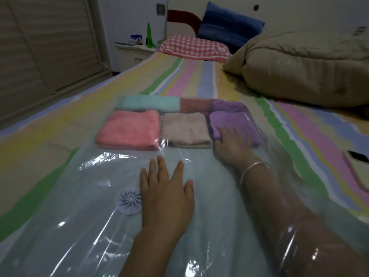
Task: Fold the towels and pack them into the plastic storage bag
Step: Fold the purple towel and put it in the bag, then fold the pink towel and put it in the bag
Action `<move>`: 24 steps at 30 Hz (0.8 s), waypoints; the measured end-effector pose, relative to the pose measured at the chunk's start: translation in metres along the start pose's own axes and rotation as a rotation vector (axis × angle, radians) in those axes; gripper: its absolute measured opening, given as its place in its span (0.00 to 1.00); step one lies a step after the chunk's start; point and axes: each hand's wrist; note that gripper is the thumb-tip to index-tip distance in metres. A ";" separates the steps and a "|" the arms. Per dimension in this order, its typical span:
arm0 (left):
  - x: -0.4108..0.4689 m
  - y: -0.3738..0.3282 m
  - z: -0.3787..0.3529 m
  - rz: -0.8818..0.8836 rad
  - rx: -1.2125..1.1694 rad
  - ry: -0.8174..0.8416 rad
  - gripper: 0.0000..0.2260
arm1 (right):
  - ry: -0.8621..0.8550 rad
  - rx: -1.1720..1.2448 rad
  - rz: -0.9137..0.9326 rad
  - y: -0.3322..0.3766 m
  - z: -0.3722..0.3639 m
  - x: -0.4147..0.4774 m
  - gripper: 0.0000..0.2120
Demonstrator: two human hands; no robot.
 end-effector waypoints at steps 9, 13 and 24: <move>-0.005 0.006 -0.001 -0.046 -0.059 -0.073 0.26 | -0.080 0.020 -0.061 0.021 0.012 -0.171 0.31; -0.029 -0.007 0.032 -0.154 0.035 -0.159 0.15 | -0.130 0.169 0.117 0.019 0.037 -0.288 0.25; -0.238 -0.196 0.062 -0.627 -0.148 0.109 0.26 | -0.104 0.467 0.326 -0.129 0.209 -0.482 0.12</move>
Point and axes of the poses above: each hand's wrist, its own x-axis towards the middle knuckle, its own z-axis out of the back of the hand, y = z × x, and after that the axes turned 8 degrees about x, right-handed
